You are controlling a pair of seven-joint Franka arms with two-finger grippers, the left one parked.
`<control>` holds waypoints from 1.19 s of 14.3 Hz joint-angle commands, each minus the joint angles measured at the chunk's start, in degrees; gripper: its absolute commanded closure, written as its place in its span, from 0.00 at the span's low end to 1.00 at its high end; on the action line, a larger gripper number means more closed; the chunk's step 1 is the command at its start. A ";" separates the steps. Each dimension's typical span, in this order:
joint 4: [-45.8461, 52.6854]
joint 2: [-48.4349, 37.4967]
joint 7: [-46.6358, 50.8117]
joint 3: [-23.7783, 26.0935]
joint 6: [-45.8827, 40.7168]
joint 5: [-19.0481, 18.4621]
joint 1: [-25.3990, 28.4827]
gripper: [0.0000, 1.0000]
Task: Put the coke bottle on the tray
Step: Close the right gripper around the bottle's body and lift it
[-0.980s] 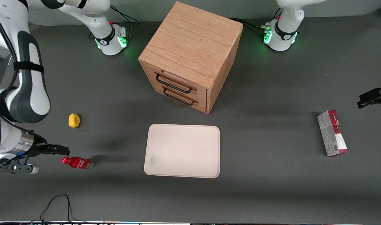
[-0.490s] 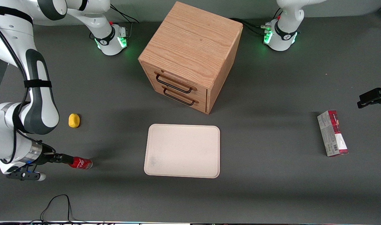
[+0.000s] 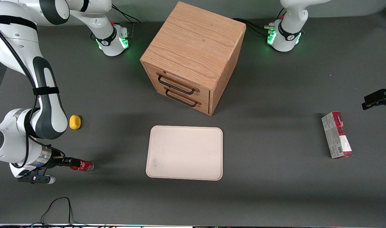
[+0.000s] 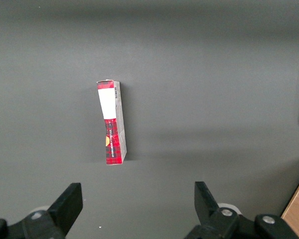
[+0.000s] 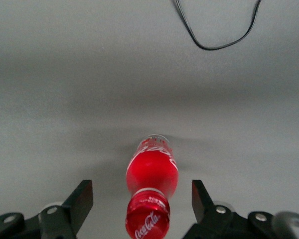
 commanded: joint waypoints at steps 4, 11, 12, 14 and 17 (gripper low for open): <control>-1.35 -0.67 -1.79 0.66 0.94 0.71 -0.63 0.91; -0.91 -3.65 -1.44 0.66 -1.25 0.62 -0.46 1.00; -0.65 -5.40 -1.26 0.66 -3.87 0.44 -0.37 1.00; 1.62 -9.18 -1.00 0.66 -10.63 0.35 0.07 1.00; 8.29 -13.67 -0.74 1.71 -23.64 -0.26 0.51 1.00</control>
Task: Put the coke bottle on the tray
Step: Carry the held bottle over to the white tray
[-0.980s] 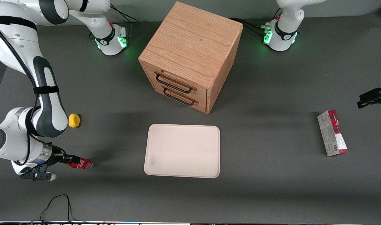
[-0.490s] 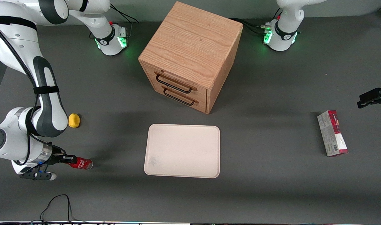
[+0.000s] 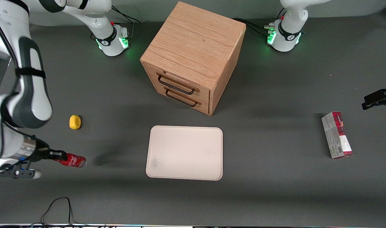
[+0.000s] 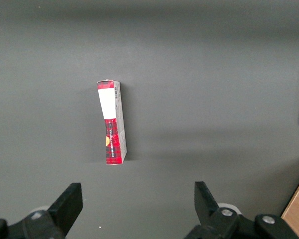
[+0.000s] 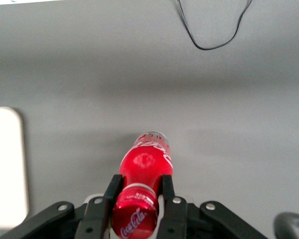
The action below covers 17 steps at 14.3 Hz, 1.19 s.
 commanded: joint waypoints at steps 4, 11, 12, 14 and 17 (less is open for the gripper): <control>6.81 -8.99 7.25 10.46 -16.07 -10.74 1.20 1.00; 5.68 -7.77 29.59 25.60 -13.46 -11.48 4.36 1.00; 4.37 -7.16 32.30 25.78 -10.49 -11.39 5.50 1.00; 1.82 -4.70 36.27 26.13 -4.86 -11.39 7.35 1.00; -3.27 -1.18 36.37 26.14 3.57 -11.30 8.15 1.00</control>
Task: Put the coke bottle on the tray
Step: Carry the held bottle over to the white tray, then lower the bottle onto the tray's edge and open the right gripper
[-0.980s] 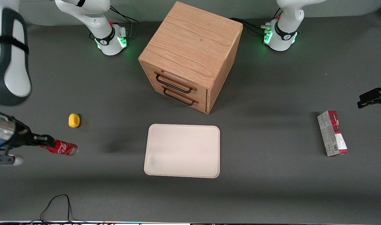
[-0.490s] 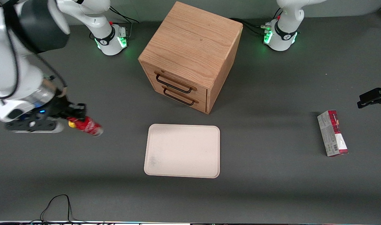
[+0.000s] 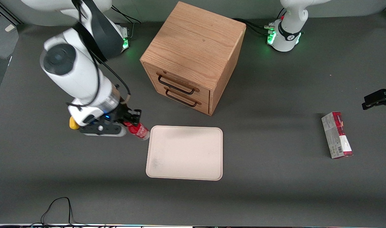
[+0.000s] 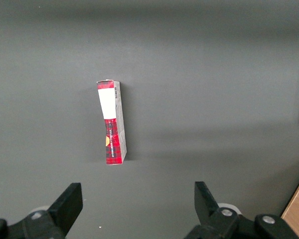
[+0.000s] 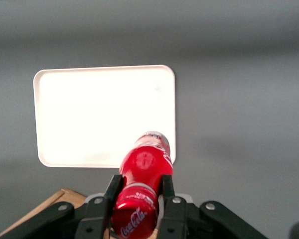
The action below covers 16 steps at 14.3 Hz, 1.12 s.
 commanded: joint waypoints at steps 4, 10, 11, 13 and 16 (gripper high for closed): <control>-9.04 5.59 0.96 0.19 13.45 -1.48 1.01 1.00; -12.30 7.80 0.69 -0.16 18.37 -3.76 0.92 1.00; -12.39 7.97 0.69 -0.16 18.46 -4.81 0.92 1.00; -12.48 8.93 0.69 -0.25 18.81 -6.31 0.92 1.00; -13.27 9.12 0.69 -1.04 20.48 -7.02 0.83 1.00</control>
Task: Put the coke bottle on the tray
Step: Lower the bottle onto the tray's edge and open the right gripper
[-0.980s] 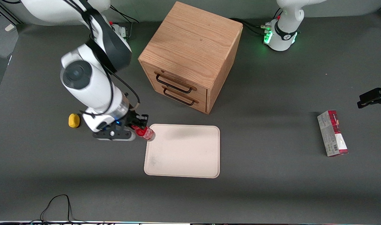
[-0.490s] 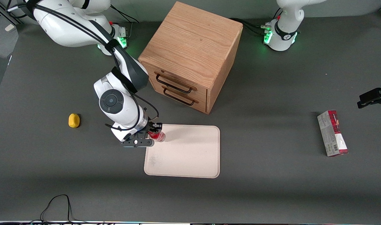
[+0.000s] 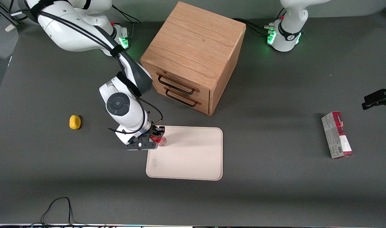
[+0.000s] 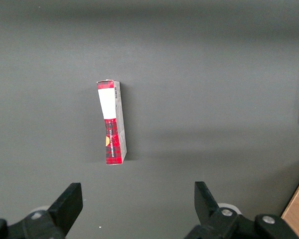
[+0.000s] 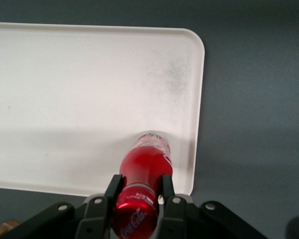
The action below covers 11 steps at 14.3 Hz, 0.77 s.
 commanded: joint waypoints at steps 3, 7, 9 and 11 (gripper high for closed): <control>-0.27 -0.34 0.63 -0.27 1.44 -1.46 -0.22 1.00; -0.53 -0.34 0.63 -0.27 4.07 -1.55 -0.48 0.55; -0.62 -0.34 1.24 -0.27 4.87 -1.64 -0.57 0.00; -0.45 -1.30 0.63 -0.36 4.61 -1.72 -0.74 0.00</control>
